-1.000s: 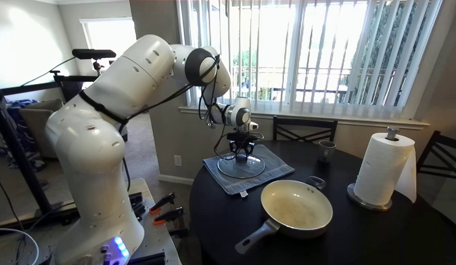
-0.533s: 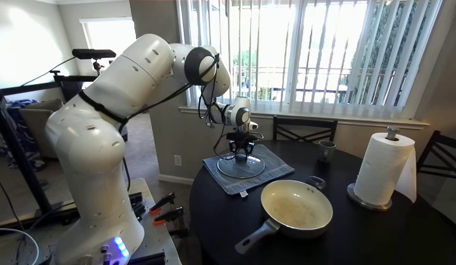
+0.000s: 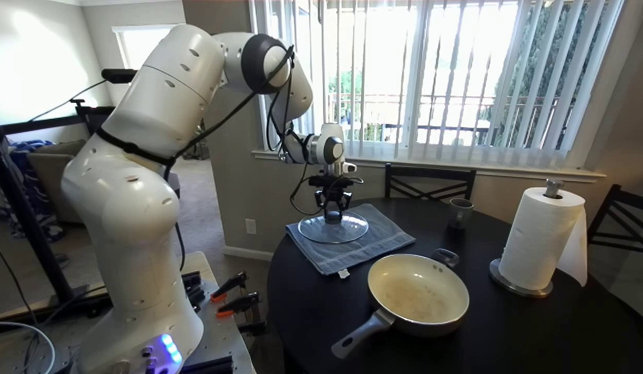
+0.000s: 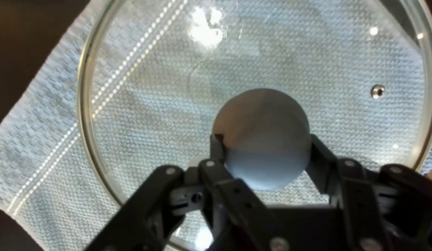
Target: Put the lid on the pan
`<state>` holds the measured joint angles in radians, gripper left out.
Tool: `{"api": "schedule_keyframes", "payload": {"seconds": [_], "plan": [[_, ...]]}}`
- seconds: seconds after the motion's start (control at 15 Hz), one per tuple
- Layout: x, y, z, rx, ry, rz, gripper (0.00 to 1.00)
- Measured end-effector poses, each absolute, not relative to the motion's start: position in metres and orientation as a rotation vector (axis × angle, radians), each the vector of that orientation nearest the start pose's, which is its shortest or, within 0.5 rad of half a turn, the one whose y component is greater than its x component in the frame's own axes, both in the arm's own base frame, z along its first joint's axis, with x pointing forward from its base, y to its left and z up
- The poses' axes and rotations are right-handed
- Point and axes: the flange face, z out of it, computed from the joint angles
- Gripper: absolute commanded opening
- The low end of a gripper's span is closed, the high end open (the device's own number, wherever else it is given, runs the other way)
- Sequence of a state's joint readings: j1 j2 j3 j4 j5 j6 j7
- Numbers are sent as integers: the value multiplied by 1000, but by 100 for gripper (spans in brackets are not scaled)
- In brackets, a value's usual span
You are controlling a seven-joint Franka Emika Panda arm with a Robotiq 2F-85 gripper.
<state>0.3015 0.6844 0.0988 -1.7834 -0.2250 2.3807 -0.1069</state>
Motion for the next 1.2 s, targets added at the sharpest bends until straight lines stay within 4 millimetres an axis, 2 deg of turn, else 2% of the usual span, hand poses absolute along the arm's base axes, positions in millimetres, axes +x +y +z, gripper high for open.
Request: {"api": "schedule_keyframes", "payload": {"seconds": [0.27,0.47,0.6,0.87,1.07,1.2], "plan": [[589,235,189,-3079,-1033,135,33],[589,204,194,-3103,-963,142,33],[590,168,192,-3122,-864,134,33],[579,73,192,-3142,-571,97,33],[561,9,204,-3139,-399,62,33],[555,-21,217,-3147,-329,46,33]]}}
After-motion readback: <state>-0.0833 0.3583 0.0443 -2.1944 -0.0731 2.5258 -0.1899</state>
